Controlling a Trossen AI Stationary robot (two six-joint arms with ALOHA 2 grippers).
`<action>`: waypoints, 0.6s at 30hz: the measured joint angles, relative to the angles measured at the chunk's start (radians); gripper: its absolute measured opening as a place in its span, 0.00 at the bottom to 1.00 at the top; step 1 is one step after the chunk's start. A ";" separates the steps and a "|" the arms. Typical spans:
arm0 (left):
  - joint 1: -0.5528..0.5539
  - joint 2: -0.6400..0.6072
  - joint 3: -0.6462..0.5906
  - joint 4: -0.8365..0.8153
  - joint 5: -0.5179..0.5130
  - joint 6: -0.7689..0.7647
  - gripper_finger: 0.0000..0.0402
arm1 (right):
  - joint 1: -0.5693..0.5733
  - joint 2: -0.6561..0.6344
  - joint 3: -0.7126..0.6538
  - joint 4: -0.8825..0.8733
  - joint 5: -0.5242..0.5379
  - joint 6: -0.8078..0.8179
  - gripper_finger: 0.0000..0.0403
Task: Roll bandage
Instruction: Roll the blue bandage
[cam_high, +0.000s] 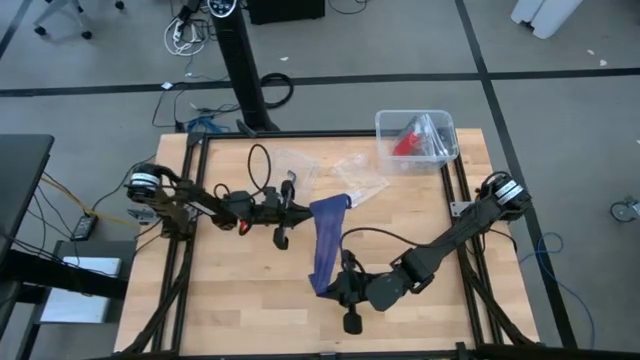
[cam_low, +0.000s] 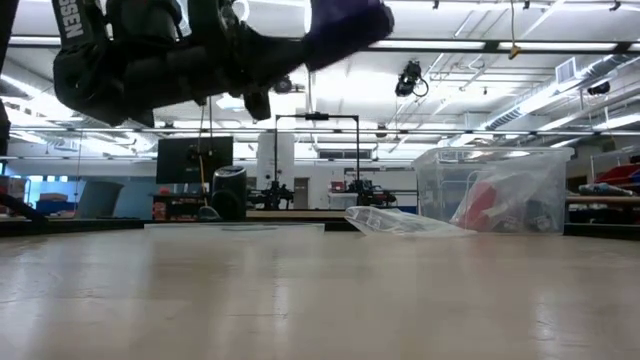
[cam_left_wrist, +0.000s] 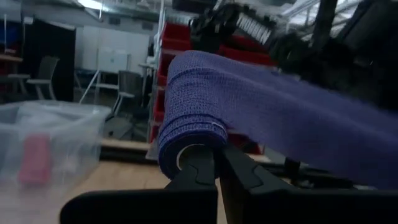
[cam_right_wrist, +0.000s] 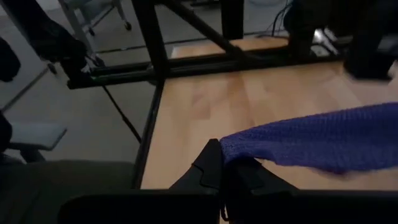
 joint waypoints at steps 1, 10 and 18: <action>0.001 -0.009 0.000 0.000 0.001 0.005 0.01 | 0.000 0.005 0.000 -0.012 -0.006 0.002 0.00; 0.050 -0.102 -0.013 -0.006 0.088 -0.004 0.01 | 0.027 -0.006 -0.001 -0.020 -0.032 0.021 0.00; 0.058 -0.178 -0.012 -0.007 0.176 -0.036 0.01 | 0.008 -0.009 0.000 -0.115 0.016 0.050 0.01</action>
